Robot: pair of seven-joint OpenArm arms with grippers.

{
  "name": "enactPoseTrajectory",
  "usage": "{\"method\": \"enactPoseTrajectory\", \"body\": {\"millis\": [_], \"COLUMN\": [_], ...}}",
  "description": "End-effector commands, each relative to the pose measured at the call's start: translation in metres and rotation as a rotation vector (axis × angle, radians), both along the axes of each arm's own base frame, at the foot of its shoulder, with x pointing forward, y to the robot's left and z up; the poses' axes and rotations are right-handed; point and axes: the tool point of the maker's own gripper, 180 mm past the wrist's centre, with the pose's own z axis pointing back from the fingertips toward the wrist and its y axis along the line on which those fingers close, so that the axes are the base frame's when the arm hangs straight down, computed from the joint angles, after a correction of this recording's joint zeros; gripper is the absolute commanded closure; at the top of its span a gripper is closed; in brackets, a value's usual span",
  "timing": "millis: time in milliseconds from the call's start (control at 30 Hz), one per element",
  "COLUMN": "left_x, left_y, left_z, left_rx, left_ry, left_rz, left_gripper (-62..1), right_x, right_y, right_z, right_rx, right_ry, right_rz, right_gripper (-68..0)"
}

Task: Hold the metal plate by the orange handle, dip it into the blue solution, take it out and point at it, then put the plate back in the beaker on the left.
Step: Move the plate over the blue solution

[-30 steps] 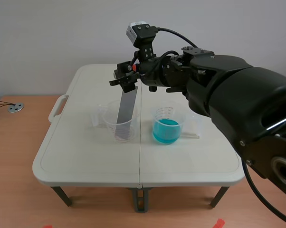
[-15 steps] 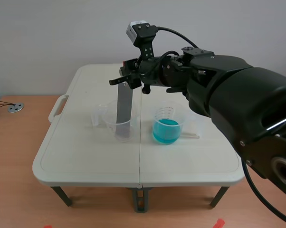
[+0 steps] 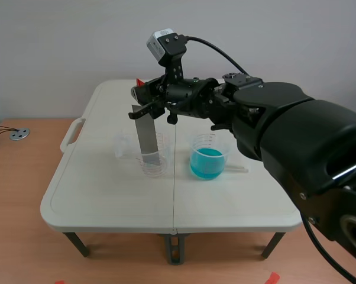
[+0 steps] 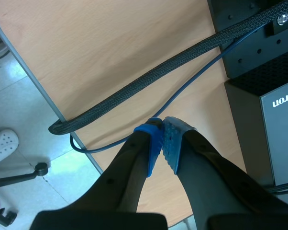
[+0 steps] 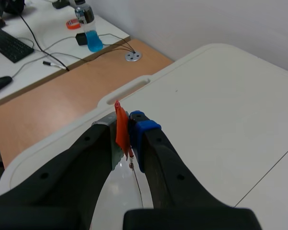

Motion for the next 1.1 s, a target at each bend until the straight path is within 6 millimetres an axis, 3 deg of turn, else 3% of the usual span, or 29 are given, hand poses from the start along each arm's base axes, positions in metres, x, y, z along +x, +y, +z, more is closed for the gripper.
{"method": "enactPoseTrajectory", "body": {"millis": [0, 333, 733, 1067], "left_x": [0.002, 0.002, 0.006, 0.026], "left_y": [-0.002, -0.002, -0.002, -0.004], "left_z": [0.001, 0.001, 0.001, -0.001], "left_rx": [-0.008, -0.007, -0.009, -0.018], "left_ry": [-0.007, -0.007, -0.015, -0.057], "left_rz": [0.001, 0.001, 0.002, 0.031], "left_gripper": [-1.7, -1.7, -1.7, -1.7], "right_x": [0.005, -0.010, -0.026, -0.037], "right_y": [0.005, 0.003, -0.015, -0.031], "right_z": [0.023, 0.039, 0.076, 0.104], "right_rx": [0.030, 0.006, -0.011, -0.032], "right_ry": [-0.067, -0.226, -0.388, -0.488], "right_rz": [0.009, 0.035, 0.019, 0.015], "right_gripper": [-1.1, -1.1, -1.1, -1.1]}}
